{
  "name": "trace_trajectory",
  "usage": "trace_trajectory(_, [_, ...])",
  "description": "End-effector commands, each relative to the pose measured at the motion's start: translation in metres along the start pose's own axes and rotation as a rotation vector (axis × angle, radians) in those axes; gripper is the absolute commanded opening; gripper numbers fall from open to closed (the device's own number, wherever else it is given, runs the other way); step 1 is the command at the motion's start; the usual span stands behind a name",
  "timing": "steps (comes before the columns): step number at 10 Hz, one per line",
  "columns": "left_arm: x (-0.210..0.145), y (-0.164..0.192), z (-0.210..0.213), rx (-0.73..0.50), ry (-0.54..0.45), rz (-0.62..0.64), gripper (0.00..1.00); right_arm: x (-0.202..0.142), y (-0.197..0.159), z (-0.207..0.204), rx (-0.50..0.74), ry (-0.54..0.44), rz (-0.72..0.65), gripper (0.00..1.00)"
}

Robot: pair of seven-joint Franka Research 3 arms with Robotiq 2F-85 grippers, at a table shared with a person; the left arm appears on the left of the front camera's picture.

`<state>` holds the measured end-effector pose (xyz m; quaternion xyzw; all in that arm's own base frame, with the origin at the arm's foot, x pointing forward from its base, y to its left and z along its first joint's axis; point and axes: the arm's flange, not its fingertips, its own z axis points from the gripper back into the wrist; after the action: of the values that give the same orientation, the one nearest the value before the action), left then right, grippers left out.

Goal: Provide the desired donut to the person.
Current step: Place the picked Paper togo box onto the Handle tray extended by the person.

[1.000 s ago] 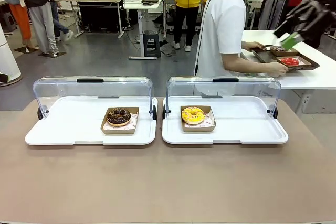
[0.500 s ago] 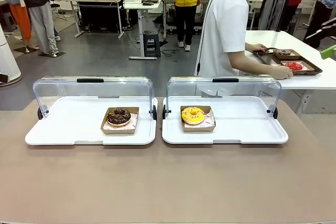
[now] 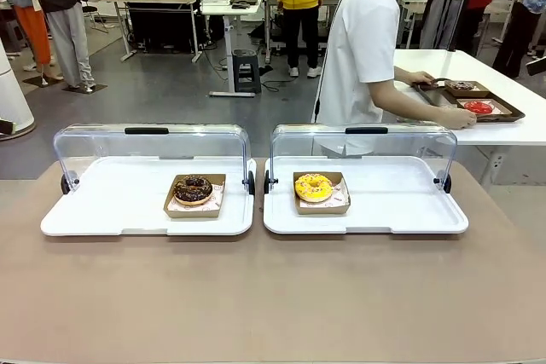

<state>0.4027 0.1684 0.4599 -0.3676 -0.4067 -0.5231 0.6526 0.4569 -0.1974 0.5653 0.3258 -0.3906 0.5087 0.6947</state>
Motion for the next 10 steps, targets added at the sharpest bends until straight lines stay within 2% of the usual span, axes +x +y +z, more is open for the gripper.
trace_trajectory(1, [0.0012,-0.0002,0.0011,0.007,-0.009,-0.002,1.0,0.0035,-0.0064,0.0061,0.064,0.017,0.001,1.0])
trace_trajectory(2, [0.0012,-0.0002,0.0011,0.007,-0.009,-0.002,1.0,0.0021,-0.0058,0.0062,0.083,0.021,0.003,1.0])
trace_trajectory(3, [0.0012,-0.0002,0.0011,0.007,-0.009,-0.002,1.0,0.005,-0.0025,0.0039,0.152,0.03,0.036,1.0])
trace_trajectory(4, [0.0012,-0.0002,0.0011,0.007,-0.009,-0.002,1.0,-0.0008,-0.0019,0.0015,0.051,-0.003,-0.007,1.0])
trace_trajectory(10, [0.0012,-0.0002,0.0011,0.007,-0.009,-0.002,1.0,-0.0008,-0.0019,0.0015,0.051,-0.003,-0.007,1.0])
